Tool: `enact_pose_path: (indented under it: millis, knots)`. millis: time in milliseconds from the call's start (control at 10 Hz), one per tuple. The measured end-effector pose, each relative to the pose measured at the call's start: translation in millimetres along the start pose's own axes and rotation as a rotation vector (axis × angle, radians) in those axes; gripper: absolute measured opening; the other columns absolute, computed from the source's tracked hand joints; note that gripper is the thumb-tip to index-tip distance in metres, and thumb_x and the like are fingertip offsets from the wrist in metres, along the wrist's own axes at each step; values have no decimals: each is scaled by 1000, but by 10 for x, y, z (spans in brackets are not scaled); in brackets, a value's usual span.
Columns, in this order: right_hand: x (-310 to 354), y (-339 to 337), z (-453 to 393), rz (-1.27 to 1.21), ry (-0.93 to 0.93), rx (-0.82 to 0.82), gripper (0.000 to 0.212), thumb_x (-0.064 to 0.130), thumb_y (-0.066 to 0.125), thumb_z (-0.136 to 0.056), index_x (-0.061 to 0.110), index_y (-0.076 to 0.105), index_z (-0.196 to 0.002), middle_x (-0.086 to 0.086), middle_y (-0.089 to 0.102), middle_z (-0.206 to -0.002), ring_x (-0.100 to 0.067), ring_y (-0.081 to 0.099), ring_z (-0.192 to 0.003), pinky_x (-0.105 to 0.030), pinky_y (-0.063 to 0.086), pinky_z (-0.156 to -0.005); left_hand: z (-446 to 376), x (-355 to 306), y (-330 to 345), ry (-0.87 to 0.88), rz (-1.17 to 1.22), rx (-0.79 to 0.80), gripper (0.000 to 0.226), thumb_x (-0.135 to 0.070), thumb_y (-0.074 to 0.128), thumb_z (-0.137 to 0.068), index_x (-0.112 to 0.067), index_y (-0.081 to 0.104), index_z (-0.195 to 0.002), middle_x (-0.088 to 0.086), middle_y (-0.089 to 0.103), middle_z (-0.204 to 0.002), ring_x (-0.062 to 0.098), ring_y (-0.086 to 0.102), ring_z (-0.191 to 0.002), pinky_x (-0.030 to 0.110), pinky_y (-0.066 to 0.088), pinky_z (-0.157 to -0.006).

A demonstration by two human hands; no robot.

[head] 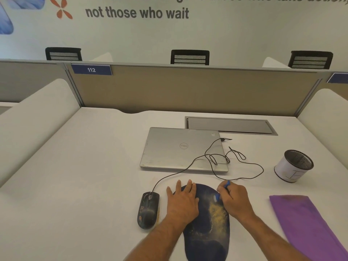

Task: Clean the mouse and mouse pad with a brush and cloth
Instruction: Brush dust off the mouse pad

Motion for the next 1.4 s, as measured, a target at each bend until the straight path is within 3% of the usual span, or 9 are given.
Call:
enact_pose_path:
  millis: [100, 300, 400, 600, 700, 800, 1000, 1200, 1400]
  knots:
    - [26, 28, 28, 26, -12, 74, 21, 18, 53, -94, 15, 66, -78, -2, 66, -68, -15, 62, -63, -19, 48, -56, -2, 0, 1, 0, -2, 0, 61, -47, 21, -108, -24, 1, -160, -2, 0, -168, 33, -3, -154, 63, 4, -119]
    - [7, 16, 53, -44, -1, -47, 23, 17, 54, -94, 15, 65, -73, -2, 64, -63, -16, 61, -59, -18, 47, -52, 0, -1, -1, -2, 1, -5, 61, -47, 22, -108, -24, 1, -160, -2, 1, -169, 33, -3, -154, 63, 5, -119]
    - [16, 54, 64, 27, 11, 71, 21, 22, 53, -94, 18, 66, -79, -1, 66, -70, -16, 63, -65, -19, 49, -57, 9, -7, -7, -4, 1, -5, 61, -47, 22, -108, -24, 1, -160, -2, 1, -168, 33, -3, -154, 63, 4, -119]
    - [-25, -1, 70, -81, 56, -44, 24, 14, 55, -93, 11, 66, -72, -7, 65, -64, -19, 62, -60, -19, 48, -52, 3, -5, -1, -3, 6, 4, 61, -48, 22, -108, -24, 0, -160, -2, 0, -168, 34, -4, -154, 63, 4, -119]
    - [28, 13, 94, -81, 21, 12, 19, 20, 53, -95, 17, 68, -83, -1, 68, -73, -14, 64, -67, -20, 52, -59, -7, -2, 5, -4, 10, 4, 61, -47, 22, -108, -24, 1, -160, -3, 0, -168, 33, -3, -154, 63, 4, -119]
    - [21, 62, 129, -33, 45, 97, 22, 20, 53, -95, 16, 67, -78, -4, 67, -69, -17, 63, -65, -25, 51, -59, -10, -4, 10, -7, 6, 1, 61, -47, 22, -108, -24, 1, -160, -3, 0, -168, 33, -3, -154, 64, 4, -119]
    - [48, 45, 147, -79, 23, -36, 23, 18, 54, -94, 14, 64, -73, -5, 64, -63, -19, 61, -59, -25, 50, -53, -11, 0, 17, -7, 9, -1, 61, -47, 23, -108, -24, 1, -160, -3, 1, -168, 33, -3, -154, 64, 5, -119]
    - [42, 95, 165, -13, 13, 34, 29, 22, 52, -93, 11, 64, -69, -8, 61, -60, -21, 60, -55, -33, 52, -53, -10, -3, 11, -7, 10, -3, 61, -47, 23, -108, -24, 1, -160, -2, 0, -168, 34, -3, -154, 64, 4, -119]
    - [36, 121, 176, 3, 17, 48, 24, 18, 54, -94, 15, 64, -72, -4, 62, -62, -15, 59, -55, -16, 44, -50, -15, 9, 29, -3, 13, -8, 61, -47, 22, -108, -24, 1, -160, -2, 0, -168, 34, -3, -154, 64, 5, -119]
Point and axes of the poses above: each hand's wrist, its own z-axis away from the middle knuckle, its own y-axis out of the palm, x = y × z, the point moved 1 cm from there along -z, towards the middle knuckle
